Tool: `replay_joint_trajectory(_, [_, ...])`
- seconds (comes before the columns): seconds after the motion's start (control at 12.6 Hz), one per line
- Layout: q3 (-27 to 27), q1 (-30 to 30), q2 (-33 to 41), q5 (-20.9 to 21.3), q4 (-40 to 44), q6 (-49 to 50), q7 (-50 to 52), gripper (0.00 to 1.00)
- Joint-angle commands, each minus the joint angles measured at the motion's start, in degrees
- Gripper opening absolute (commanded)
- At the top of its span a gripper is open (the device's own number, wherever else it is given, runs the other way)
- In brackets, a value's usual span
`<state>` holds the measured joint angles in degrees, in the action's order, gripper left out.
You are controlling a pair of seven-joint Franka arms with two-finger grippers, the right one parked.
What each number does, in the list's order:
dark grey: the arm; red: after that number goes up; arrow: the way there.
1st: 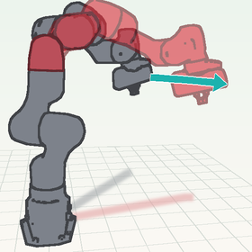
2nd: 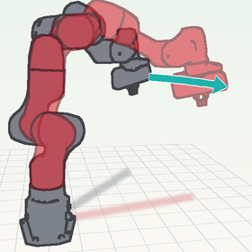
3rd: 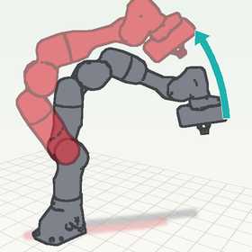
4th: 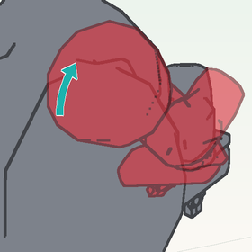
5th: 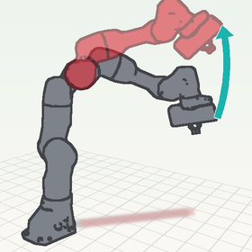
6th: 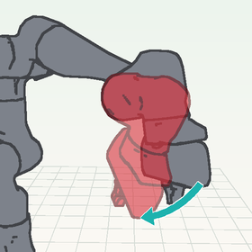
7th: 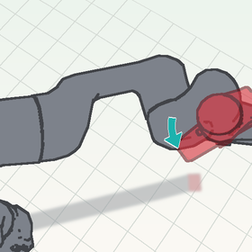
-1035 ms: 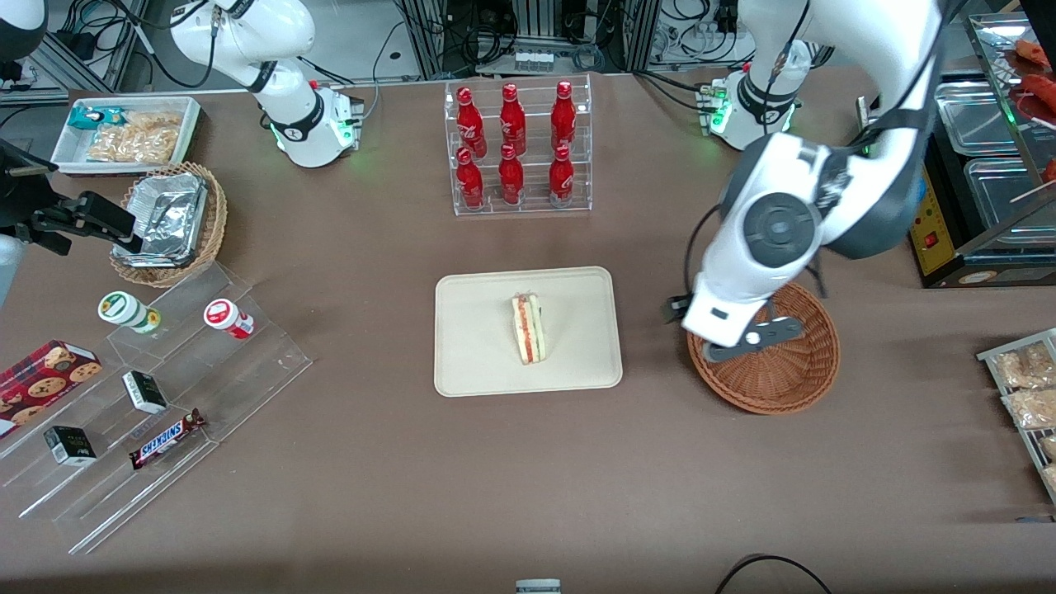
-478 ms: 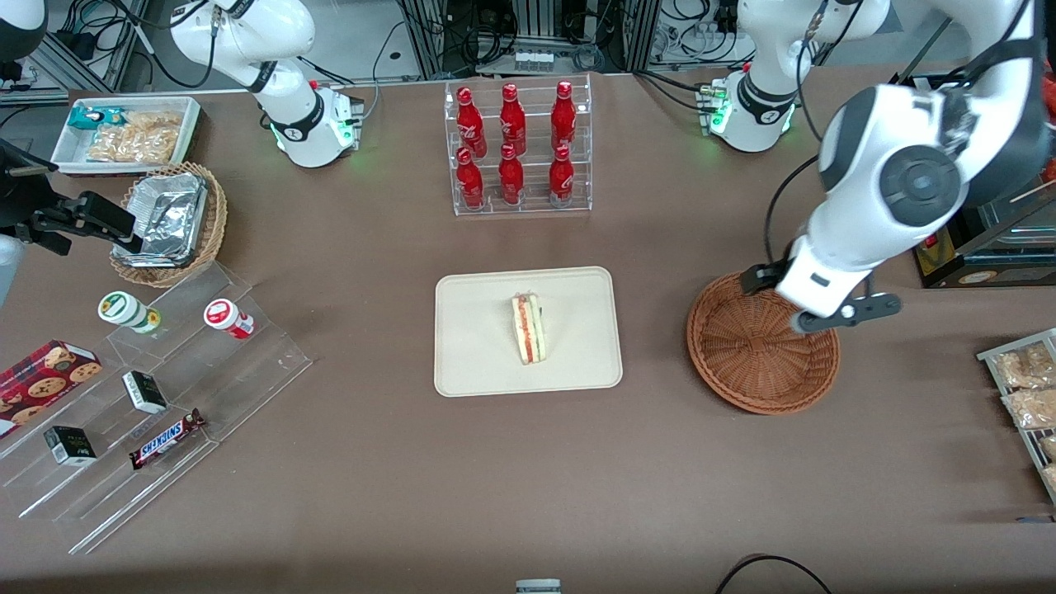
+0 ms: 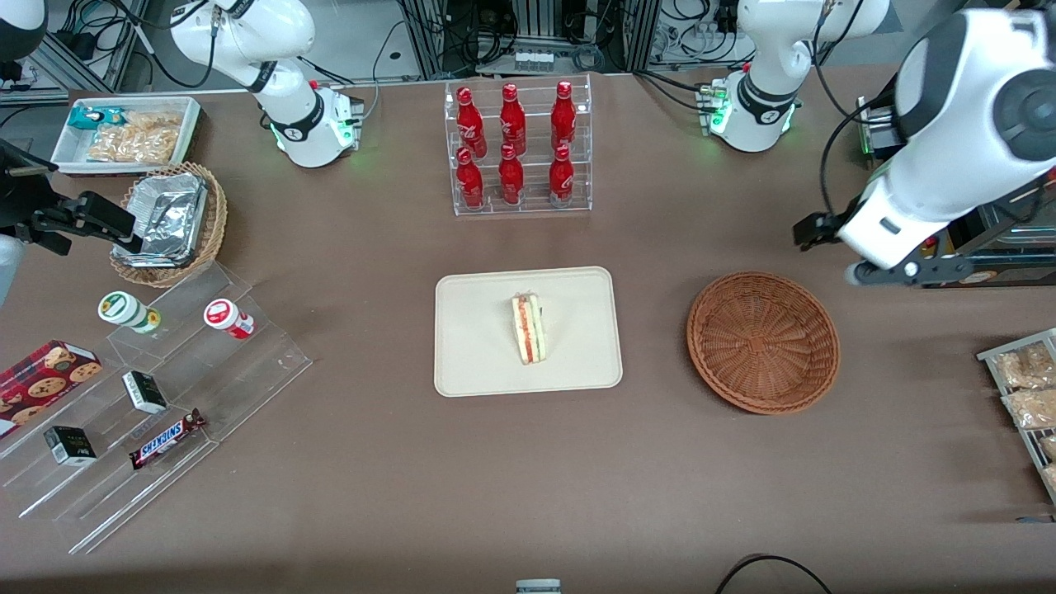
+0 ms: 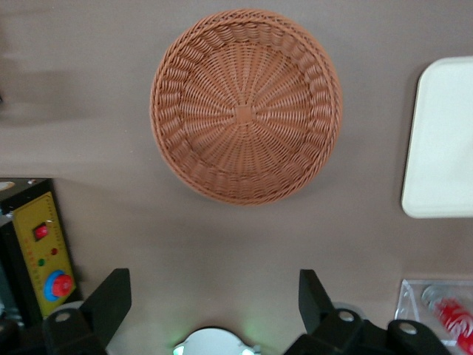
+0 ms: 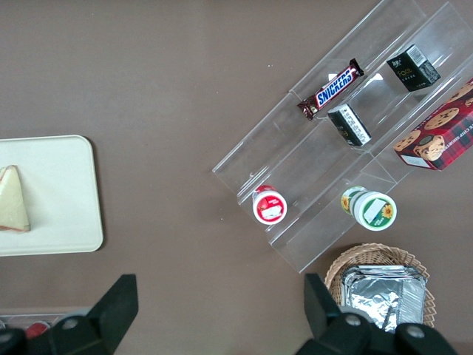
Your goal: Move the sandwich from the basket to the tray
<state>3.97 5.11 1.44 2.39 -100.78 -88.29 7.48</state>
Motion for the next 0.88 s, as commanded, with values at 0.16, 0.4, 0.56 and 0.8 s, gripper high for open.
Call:
replay_joint_trajectory(0.16, [-3.4, -1.0, 3.0, -0.5, 1.4, 1.6, -6.5, 1.00])
replay_joint_trajectory(0.4, [-3.6, -1.2, 2.4, -0.5, 2.6, 0.4, -6.4, 1.00])
replay_joint_trajectory(0.56, [-3.5, -1.2, -1.4, -0.5, 8.2, 0.8, -5.7, 1.00])
replay_joint_trajectory(0.8, [-3.3, -2.7, -2.6, -0.4, 11.5, 3.6, -6.4, 1.00])
